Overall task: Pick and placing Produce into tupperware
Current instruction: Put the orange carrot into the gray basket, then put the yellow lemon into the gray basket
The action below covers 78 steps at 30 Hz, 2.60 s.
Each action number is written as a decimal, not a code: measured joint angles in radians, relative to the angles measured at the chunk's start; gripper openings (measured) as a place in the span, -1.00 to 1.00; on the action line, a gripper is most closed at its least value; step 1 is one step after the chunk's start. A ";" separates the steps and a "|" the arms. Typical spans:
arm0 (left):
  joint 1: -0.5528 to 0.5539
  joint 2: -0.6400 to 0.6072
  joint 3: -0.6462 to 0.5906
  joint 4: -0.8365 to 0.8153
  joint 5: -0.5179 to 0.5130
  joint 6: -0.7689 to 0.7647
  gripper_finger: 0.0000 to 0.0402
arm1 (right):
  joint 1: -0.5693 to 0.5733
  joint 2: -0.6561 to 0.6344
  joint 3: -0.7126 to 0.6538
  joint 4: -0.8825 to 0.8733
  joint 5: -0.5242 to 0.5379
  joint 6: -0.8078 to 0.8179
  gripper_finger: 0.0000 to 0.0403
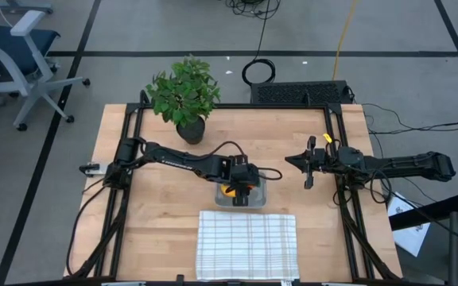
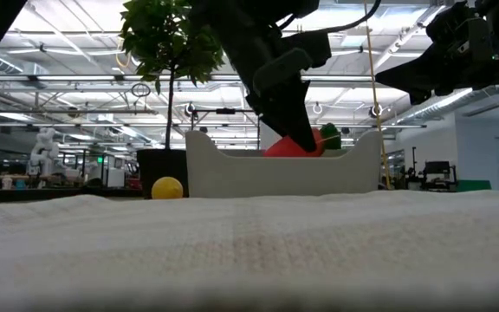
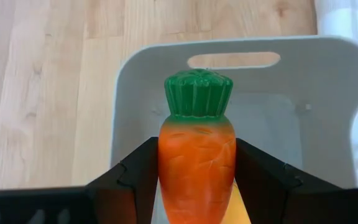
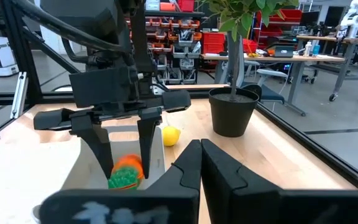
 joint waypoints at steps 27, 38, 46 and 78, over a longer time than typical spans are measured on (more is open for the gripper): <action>-0.005 0.102 0.000 0.035 -0.009 0.134 -0.09 | 0.000 0.004 0.000 -0.004 0.000 -0.004 -1.00; -0.006 0.103 0.000 0.041 -0.009 0.136 -0.09 | 0.000 0.005 0.000 -0.004 0.000 -0.006 -1.00; -0.006 0.103 0.000 0.028 0.029 0.136 0.13 | 0.000 0.005 0.000 -0.005 0.000 -0.007 -1.00; -0.042 -0.050 0.240 -0.517 -0.122 0.083 -0.89 | 0.000 0.011 0.000 -0.010 0.000 -0.007 -1.00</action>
